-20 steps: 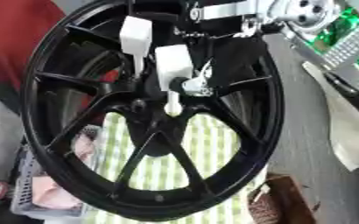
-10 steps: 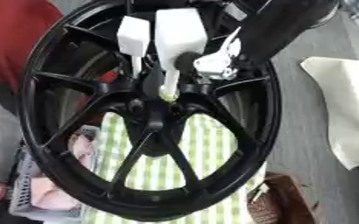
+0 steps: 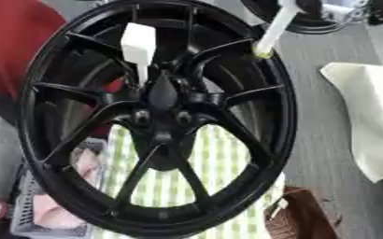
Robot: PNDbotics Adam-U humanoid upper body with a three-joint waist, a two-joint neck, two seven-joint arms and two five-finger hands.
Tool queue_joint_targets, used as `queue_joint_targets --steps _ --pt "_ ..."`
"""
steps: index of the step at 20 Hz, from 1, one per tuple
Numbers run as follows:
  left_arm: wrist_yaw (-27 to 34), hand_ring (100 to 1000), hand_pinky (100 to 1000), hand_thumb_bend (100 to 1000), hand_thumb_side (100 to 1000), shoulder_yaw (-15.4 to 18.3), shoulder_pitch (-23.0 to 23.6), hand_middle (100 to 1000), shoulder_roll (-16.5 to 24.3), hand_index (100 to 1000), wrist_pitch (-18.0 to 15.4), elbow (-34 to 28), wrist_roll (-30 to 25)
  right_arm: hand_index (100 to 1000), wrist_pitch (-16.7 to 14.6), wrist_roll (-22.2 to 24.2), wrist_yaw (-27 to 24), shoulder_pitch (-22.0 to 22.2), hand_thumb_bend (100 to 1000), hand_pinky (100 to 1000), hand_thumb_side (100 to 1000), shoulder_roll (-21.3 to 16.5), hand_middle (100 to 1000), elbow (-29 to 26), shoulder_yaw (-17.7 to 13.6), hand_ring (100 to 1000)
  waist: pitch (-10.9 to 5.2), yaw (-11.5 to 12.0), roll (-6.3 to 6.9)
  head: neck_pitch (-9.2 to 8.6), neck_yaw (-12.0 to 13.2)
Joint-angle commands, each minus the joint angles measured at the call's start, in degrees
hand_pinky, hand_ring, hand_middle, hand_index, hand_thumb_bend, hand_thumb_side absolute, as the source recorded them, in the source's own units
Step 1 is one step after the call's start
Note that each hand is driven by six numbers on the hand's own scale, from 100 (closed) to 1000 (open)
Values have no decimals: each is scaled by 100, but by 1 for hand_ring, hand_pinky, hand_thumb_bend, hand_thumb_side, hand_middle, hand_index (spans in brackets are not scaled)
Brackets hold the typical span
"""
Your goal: Pull the pin out of the wheel hub.
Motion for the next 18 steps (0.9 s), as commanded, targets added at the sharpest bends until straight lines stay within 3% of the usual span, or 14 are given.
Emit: queue_joint_targets --steps 1,4,5,6,9,11,12,13,15,18 --pt "4 698 805 257 476 134 -18 568 222 765 -28 -43 53 571 -144 -599 -197 401 100 661 397 -416 442 370 -707 610 -82 -27 48 -115 51" --pt "9 698 805 257 476 157 5 567 227 765 -42 -41 76 598 -267 -925 -126 920 100 666 394 -444 466 806 -1123 626 -72 -66 75 -140 90" --pt "8 698 805 257 477 161 9 567 230 765 -45 -42 80 606 -306 -997 -47 1055 100 668 281 -432 475 954 -1232 631 -71 -73 82 -147 98" --pt "8 698 805 257 477 164 11 567 232 765 -49 -43 83 617 -341 -1059 14 1166 100 670 396 -402 481 1108 -1332 637 -69 -79 91 -156 108" --pt "6 697 805 256 477 177 22 567 237 765 -57 -45 94 676 -463 -1182 213 1402 132 687 395 -317 538 1527 -1534 679 -64 -84 115 -176 127" --pt "7 697 806 256 478 179 29 567 236 765 -61 -46 99 733 -525 -1216 335 1493 173 705 397 -261 602 1758 -1605 714 -61 -85 128 -187 127" --pt "6 697 806 256 478 178 31 567 234 765 -61 -47 99 843 -552 -1215 387 1527 246 744 401 -239 755 1851 -1628 783 -59 -85 134 -196 127" --pt "5 697 806 256 479 176 32 567 232 765 -60 -46 98 859 -581 -1190 438 1560 261 757 391 -219 785 1937 -1651 802 -57 -86 141 -204 128" --pt "3 697 806 258 479 179 36 567 232 765 -63 -44 101 892 -633 -1163 538 1605 305 799 341 -185 860 2083 -1709 859 -55 -94 147 -215 131" --pt "7 696 806 259 479 175 39 566 228 765 -61 -38 96 898 -624 -1222 603 1630 296 812 100 -135 877 2250 -1772 881 -54 -104 153 -220 132"
